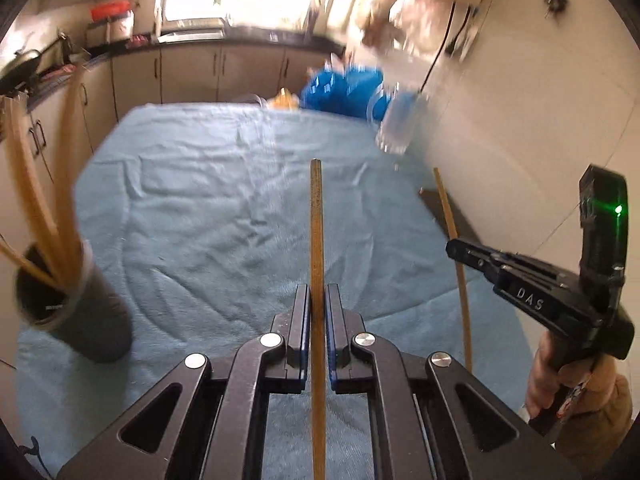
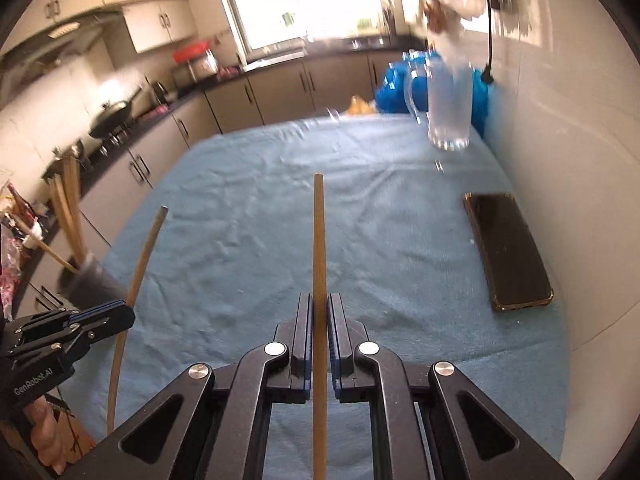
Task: Organize utensils
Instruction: 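Carry the chopstick in the left tool and drop it into the dark cup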
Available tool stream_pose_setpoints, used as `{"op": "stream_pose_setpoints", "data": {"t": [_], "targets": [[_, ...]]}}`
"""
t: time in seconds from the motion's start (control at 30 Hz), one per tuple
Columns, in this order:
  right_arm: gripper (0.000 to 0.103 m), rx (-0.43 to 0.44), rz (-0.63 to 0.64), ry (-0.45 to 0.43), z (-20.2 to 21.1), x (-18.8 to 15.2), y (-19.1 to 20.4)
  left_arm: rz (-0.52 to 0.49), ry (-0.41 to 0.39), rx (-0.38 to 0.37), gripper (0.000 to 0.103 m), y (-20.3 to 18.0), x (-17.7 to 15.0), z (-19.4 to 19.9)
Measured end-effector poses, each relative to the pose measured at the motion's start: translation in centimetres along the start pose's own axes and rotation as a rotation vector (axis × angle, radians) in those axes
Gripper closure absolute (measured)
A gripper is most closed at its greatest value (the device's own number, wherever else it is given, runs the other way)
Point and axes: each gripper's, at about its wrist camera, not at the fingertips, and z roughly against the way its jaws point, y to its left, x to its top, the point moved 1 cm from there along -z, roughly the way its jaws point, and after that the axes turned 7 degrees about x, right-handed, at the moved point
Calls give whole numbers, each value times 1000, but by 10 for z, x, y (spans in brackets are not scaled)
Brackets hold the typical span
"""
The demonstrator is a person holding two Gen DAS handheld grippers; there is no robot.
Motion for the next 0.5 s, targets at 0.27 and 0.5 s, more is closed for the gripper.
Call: {"op": "stream_pose_setpoints", "data": {"t": [0.27, 0.5], "targets": [[95, 110, 11, -149, 33, 18, 46, 111, -198, 2, 96, 39, 8, 73], [95, 240, 41, -236, 32, 46, 108, 229, -352, 44, 96, 96, 29, 123]]}}
